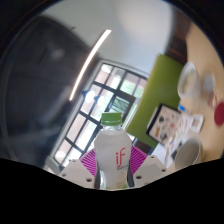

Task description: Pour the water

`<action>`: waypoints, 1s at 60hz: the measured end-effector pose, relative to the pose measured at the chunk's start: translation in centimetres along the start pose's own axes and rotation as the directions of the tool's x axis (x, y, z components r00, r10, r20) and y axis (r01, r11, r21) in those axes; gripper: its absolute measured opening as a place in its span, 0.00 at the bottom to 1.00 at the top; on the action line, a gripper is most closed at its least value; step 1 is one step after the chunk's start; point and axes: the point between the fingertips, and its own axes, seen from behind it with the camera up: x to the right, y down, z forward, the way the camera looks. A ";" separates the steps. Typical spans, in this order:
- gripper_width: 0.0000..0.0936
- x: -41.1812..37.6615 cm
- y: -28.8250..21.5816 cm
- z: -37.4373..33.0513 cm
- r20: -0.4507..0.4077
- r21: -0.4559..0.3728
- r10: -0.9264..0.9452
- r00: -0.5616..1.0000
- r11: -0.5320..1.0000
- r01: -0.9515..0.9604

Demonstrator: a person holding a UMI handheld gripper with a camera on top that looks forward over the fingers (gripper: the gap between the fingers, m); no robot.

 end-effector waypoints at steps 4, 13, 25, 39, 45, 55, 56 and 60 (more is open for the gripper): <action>0.40 0.1 -3.9 1.4 -0.029 0.087 -0.335 0.942 0.938 0.337; 0.40 2.5 -12.3 -2.4 -0.188 0.141 -0.777 0.601 0.584 0.800; 0.40 20.0 -15.4 -2.0 -0.287 -0.147 -0.859 0.425 0.478 0.866; 0.40 27.9 -15.0 -3.0 -0.327 -0.254 -0.822 0.466 0.551 0.795; 0.41 29.6 -14.0 -3.2 -0.317 -0.302 -0.856 0.408 0.498 0.813; 0.41 29.2 -14.3 -2.8 -0.302 -0.262 -0.862 0.408 0.487 0.833; 0.41 29.2 -14.3 -2.9 -0.299 -0.261 -0.862 0.409 0.486 0.834; 0.41 29.2 -14.2 -3.1 -0.298 -0.256 -0.865 0.404 0.480 0.839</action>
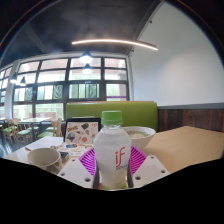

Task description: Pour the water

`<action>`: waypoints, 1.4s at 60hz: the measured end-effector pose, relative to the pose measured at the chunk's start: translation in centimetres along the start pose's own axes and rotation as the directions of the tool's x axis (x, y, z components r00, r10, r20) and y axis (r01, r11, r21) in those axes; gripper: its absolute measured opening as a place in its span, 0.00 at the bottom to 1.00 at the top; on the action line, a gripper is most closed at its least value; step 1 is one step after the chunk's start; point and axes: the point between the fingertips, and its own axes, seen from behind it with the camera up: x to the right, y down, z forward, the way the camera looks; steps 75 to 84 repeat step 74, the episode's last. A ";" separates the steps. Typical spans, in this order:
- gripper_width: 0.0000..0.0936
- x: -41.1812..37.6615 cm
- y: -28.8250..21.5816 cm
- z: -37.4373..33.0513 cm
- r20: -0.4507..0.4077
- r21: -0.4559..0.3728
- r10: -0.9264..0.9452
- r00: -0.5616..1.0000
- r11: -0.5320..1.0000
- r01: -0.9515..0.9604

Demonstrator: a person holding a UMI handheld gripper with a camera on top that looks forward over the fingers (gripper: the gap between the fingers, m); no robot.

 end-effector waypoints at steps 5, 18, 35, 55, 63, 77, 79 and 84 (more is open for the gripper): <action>0.42 0.0 -0.2 0.4 -0.003 -0.006 -0.002 1.000 1.000 0.002; 0.85 0.3 1.7 -0.3 -0.011 -0.118 -0.030 0.999 0.993 0.028; 0.88 0.5 -0.7 -9.2 -0.044 -0.117 -0.092 0.995 0.989 0.086; 0.87 -1.6 -3.3 -23.5 -0.019 -0.136 -0.021 1.000 0.991 0.019; 0.87 -2.5 -3.8 -27.3 -0.003 -0.115 -0.024 1.000 0.993 0.023; 0.87 -3.2 -3.5 -28.9 0.016 -0.110 -0.027 0.999 0.993 0.029; 0.87 -3.2 -3.5 -28.9 0.016 -0.110 -0.027 0.999 0.993 0.029; 0.87 -3.2 -3.5 -28.9 0.016 -0.110 -0.027 0.999 0.993 0.029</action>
